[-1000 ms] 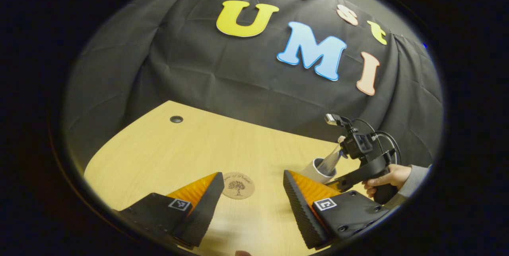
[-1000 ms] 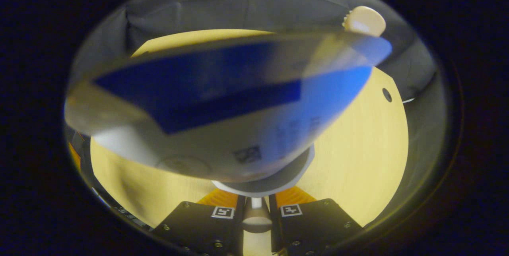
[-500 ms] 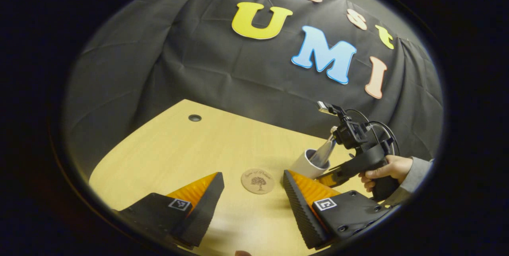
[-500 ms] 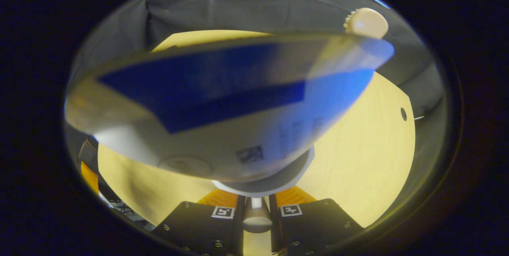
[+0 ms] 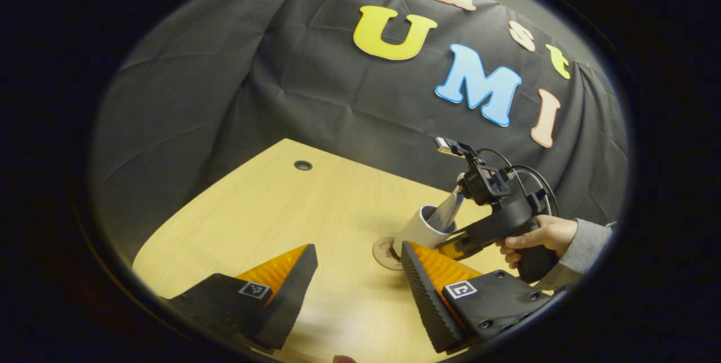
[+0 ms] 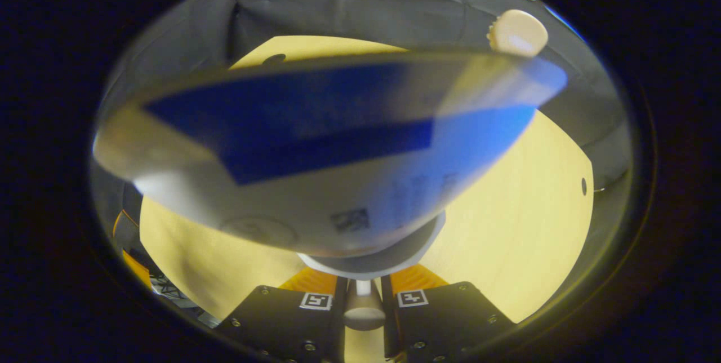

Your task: Put the toothbrush and toothpaste on the desktop into the cup, then pick up the cup and place it on the coaster on the desktop.

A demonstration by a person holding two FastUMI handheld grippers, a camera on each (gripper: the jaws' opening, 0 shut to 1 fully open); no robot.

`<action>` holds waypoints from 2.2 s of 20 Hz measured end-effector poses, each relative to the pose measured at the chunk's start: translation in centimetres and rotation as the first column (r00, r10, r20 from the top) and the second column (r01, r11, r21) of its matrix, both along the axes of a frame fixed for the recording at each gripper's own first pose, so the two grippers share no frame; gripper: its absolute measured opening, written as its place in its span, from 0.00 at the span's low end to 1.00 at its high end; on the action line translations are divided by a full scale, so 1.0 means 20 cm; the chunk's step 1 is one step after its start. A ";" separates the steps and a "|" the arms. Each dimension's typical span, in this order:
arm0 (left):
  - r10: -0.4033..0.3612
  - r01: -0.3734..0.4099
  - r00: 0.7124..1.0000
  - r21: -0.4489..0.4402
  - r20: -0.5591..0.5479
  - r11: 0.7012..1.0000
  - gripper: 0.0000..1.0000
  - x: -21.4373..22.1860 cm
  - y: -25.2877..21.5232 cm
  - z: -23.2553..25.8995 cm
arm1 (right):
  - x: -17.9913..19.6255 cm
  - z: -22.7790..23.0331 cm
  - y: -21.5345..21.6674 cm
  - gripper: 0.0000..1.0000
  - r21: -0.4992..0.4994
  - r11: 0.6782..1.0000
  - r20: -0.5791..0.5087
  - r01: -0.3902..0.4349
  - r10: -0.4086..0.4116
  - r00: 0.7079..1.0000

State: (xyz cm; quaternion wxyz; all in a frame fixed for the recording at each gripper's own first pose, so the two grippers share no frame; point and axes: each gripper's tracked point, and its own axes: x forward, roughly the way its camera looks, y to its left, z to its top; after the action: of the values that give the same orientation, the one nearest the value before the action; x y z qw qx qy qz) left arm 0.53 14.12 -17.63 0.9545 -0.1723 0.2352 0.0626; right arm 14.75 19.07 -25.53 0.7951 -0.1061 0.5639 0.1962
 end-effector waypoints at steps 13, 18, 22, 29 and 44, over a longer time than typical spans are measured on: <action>0.019 -0.019 1.000 -0.012 -0.006 1.000 0.96 -0.03 0.11 -0.02 | -0.02 -0.07 0.13 0.28 -0.012 1.000 -0.034 -0.001 0.001 0.999; 0.014 -0.014 1.000 -0.011 -0.005 1.000 0.96 -0.01 0.10 -0.02 | -0.01 -0.02 0.14 0.36 0.025 1.000 -0.014 0.010 -0.009 1.000; -0.005 0.005 1.000 0.002 0.001 1.000 0.96 0.02 0.05 0.01 | -0.03 0.08 0.13 0.57 0.066 0.998 0.027 0.011 -0.013 1.000; -0.049 0.048 0.998 0.032 0.041 0.998 0.96 0.16 -0.07 0.12 | -0.12 0.36 -0.02 0.89 0.179 0.983 0.129 0.044 -0.068 0.989; -0.202 0.181 0.962 0.125 0.184 0.976 0.96 0.36 -0.63 0.52 | -0.20 1.11 -0.84 0.89 0.341 0.917 0.635 0.206 -0.387 0.668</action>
State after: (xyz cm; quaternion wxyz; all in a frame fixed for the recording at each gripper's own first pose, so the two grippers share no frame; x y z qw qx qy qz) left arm 7.64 1.56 -7.23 0.9824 -0.1028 0.1523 -0.0347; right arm 10.66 2.25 -3.25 0.9750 0.0192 0.2078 0.0760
